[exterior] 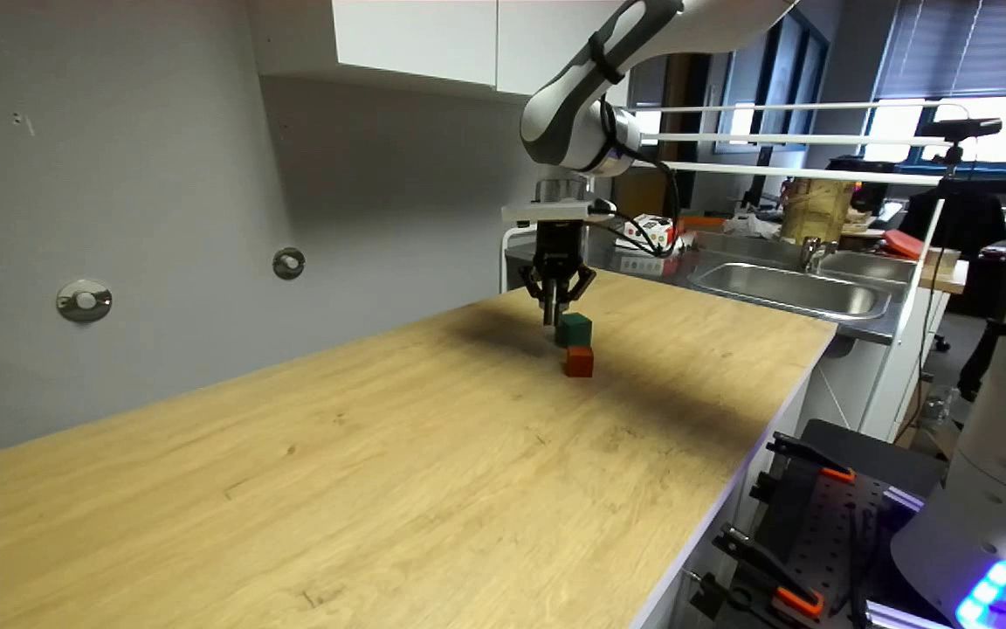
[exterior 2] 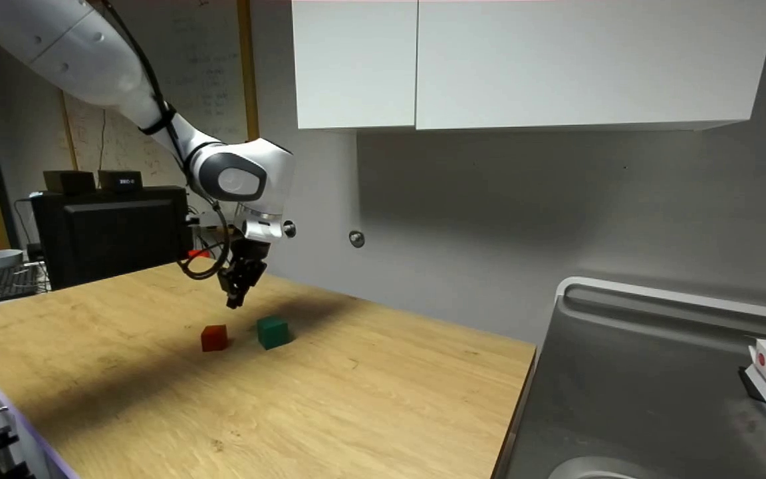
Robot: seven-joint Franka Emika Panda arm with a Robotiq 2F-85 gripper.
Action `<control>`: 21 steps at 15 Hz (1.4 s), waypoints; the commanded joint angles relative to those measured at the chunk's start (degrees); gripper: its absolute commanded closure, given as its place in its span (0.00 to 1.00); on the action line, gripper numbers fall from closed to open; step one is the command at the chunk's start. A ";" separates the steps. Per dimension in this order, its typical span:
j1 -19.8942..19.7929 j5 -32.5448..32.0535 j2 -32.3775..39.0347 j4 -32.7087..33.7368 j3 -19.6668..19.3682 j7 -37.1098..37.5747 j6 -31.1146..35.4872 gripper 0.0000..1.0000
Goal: Put the orange block on the green block
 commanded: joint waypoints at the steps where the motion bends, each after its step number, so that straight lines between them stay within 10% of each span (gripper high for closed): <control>1: 1.77 -5.57 -2.99 -3.38 0.07 0.28 5.28 0.53; 8: 2.86 -8.38 -8.38 -13.91 0.42 1.09 12.28 0.01; 21: 0.11 -7.19 -12.98 -20.70 1.31 -2.05 11.36 0.00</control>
